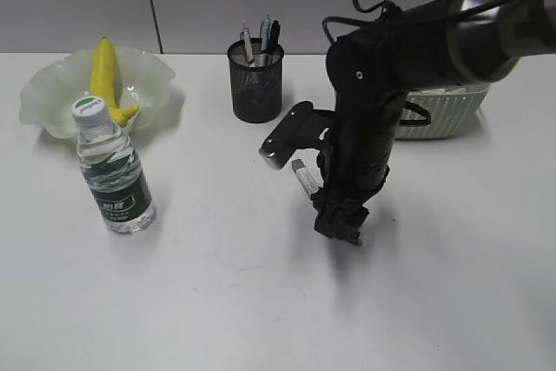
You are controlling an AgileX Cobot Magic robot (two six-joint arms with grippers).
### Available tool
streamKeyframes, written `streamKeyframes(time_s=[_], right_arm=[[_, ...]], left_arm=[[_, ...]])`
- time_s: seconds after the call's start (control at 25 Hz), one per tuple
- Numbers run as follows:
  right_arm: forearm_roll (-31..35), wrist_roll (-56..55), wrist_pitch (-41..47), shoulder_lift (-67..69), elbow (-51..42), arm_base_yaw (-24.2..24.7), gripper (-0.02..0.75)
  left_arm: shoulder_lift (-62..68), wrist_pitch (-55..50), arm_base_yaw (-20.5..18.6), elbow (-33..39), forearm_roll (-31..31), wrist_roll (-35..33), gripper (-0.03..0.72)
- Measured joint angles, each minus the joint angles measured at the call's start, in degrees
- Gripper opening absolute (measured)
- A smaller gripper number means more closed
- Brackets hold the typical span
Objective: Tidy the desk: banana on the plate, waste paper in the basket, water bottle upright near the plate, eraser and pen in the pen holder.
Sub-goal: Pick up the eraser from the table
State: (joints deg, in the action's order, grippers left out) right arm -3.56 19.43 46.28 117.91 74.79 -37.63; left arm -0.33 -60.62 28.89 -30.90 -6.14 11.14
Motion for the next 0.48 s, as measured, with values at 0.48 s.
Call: streamKeyframes(time_s=[0.48], right_arm=[[0.0, 0.04, 1.8, 5.19, 2.46, 0.0, 0.368]], left_arm=[[0.0, 0.0, 0.0, 0.0, 0.0, 0.0, 0.256]])
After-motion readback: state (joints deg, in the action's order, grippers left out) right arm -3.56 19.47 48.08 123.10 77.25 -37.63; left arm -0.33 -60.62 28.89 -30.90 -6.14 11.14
